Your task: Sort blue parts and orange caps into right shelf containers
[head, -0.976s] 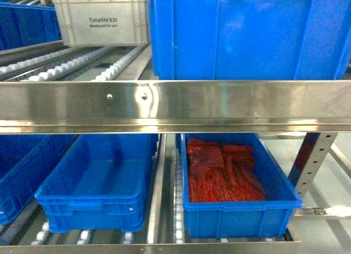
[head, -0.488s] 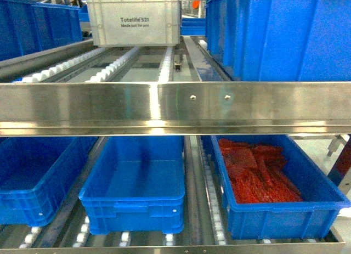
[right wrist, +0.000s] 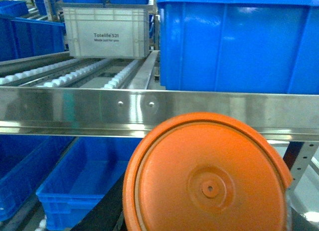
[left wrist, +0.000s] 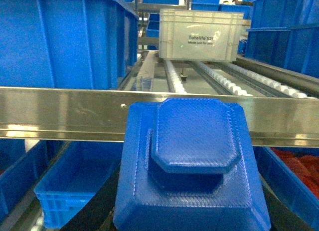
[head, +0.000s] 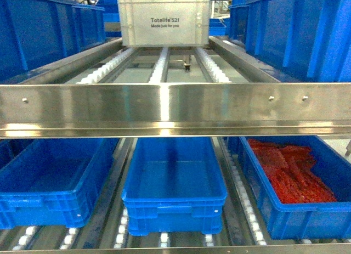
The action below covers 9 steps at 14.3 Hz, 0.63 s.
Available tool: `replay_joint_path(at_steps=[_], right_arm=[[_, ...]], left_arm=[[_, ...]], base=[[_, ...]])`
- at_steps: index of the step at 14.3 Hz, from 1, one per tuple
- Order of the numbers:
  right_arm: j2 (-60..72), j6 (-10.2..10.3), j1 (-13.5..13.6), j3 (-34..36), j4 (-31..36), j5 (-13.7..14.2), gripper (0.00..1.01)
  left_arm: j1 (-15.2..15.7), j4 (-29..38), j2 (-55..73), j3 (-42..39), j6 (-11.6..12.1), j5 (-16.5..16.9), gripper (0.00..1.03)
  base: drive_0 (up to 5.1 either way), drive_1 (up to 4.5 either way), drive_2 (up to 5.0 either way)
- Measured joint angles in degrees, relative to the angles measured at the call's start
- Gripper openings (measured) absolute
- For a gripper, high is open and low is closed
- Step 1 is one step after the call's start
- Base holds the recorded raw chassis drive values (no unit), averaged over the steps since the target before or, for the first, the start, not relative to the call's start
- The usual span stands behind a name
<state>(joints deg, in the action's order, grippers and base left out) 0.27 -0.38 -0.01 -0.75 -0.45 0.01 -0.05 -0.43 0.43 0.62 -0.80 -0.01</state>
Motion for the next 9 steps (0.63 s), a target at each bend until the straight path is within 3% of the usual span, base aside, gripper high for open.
replay_joint_path(at_steps=[9], right_arm=[[0.00, -0.02, 0.00, 0.00, 0.09, -0.04, 0.43]], left_arm=[[0.00, -0.02, 0.00, 0.02, 0.00, -0.04, 0.41]], base=[[-5.0, 2.49, 2.5]])
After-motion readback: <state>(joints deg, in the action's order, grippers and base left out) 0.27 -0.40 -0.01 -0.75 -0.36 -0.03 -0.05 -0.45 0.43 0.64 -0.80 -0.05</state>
